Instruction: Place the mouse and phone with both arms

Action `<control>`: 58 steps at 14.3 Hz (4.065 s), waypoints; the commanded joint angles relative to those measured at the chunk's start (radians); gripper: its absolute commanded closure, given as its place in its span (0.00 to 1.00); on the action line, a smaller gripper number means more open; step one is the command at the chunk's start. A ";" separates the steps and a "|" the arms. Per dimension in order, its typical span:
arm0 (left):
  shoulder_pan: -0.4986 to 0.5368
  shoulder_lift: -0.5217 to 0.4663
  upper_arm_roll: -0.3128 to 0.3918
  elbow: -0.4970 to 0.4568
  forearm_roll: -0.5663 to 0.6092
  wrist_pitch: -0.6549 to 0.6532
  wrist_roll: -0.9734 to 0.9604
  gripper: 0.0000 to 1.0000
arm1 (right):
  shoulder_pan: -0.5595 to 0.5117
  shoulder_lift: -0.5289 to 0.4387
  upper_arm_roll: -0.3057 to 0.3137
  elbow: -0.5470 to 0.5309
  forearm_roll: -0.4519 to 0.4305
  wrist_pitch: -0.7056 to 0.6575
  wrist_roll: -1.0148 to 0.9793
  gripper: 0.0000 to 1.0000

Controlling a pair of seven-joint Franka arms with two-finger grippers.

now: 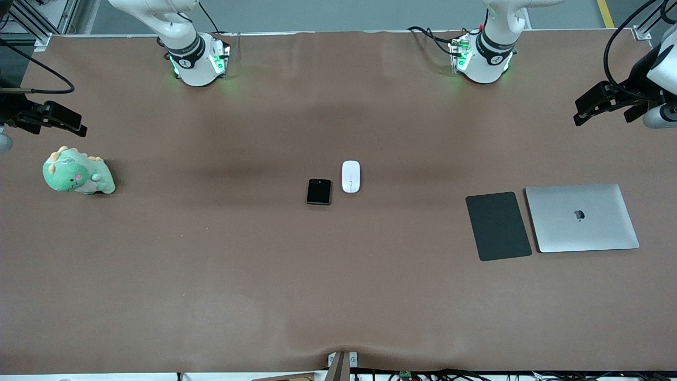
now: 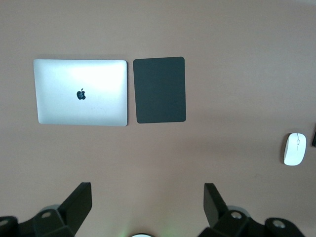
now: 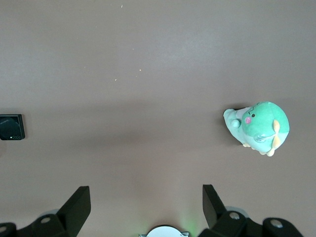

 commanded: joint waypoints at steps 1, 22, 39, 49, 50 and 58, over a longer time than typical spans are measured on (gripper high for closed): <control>0.005 -0.001 -0.004 0.016 -0.006 -0.018 0.002 0.00 | -0.026 -0.011 0.013 -0.008 0.003 -0.005 -0.015 0.00; -0.269 0.243 -0.115 -0.223 -0.009 0.401 -0.327 0.00 | -0.029 0.050 0.016 -0.001 0.023 -0.002 -0.055 0.00; -0.610 0.642 -0.112 -0.223 0.019 0.830 -0.682 0.00 | -0.012 0.214 0.020 0.018 0.029 0.024 -0.080 0.00; -0.662 0.742 -0.109 -0.219 0.065 0.936 -0.782 0.04 | 0.062 0.342 0.020 0.101 0.045 0.064 -0.065 0.00; -0.662 0.749 -0.109 -0.216 0.074 0.936 -0.788 0.06 | 0.072 0.346 0.020 0.096 0.046 0.078 -0.065 0.00; -0.673 0.785 -0.102 -0.197 0.097 0.952 -0.854 0.32 | 0.200 0.354 0.021 -0.008 0.060 0.209 0.112 0.00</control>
